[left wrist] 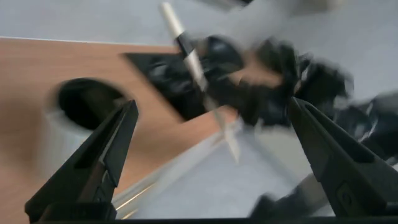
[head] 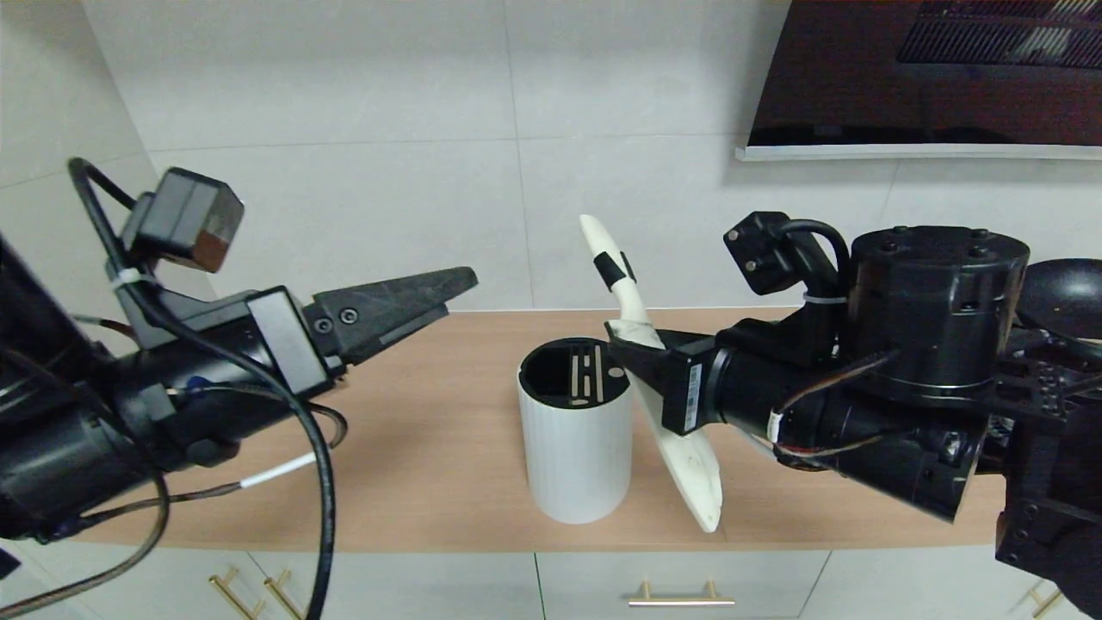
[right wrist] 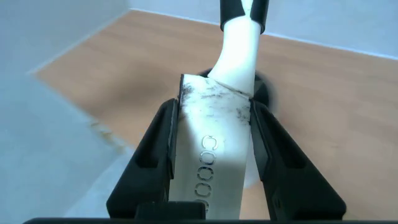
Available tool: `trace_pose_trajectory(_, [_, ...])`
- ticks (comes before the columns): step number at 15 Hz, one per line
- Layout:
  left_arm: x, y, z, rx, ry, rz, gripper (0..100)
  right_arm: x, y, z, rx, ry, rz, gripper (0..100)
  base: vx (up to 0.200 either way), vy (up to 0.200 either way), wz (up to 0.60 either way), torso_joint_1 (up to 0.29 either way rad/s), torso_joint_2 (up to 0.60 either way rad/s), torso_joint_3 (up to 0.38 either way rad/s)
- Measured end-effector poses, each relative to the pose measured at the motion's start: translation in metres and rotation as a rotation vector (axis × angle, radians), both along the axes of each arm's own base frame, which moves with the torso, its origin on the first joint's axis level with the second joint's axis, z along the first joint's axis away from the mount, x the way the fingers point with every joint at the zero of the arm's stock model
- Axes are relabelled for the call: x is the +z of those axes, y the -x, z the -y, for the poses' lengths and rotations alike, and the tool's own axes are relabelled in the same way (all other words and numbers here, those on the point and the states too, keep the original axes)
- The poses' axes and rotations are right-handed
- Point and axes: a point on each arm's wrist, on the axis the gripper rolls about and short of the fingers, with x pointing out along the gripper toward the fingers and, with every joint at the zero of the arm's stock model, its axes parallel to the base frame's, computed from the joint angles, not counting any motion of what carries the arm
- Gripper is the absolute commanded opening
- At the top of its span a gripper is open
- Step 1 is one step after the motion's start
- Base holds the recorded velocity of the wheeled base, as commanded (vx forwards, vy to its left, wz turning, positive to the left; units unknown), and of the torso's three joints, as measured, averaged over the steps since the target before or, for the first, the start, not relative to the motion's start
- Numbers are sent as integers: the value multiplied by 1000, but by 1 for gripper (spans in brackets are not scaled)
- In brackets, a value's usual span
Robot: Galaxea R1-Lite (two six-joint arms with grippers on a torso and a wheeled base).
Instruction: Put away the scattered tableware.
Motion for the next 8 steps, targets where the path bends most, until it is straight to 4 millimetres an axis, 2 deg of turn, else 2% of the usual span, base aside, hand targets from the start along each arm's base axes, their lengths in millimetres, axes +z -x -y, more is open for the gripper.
trace_pose_trajectory(4, [-32, -12, 18, -20, -14, -90, 100, -2, 21, -15, 60, 3, -3, 0, 0, 0, 0, 0, 0, 0])
trace_pose_trajectory(8, [-37, -15, 27, -15, 2, -117, 100, -15, 33, -32, 98, 38, -24, 0, 0, 0, 0, 0, 0, 0])
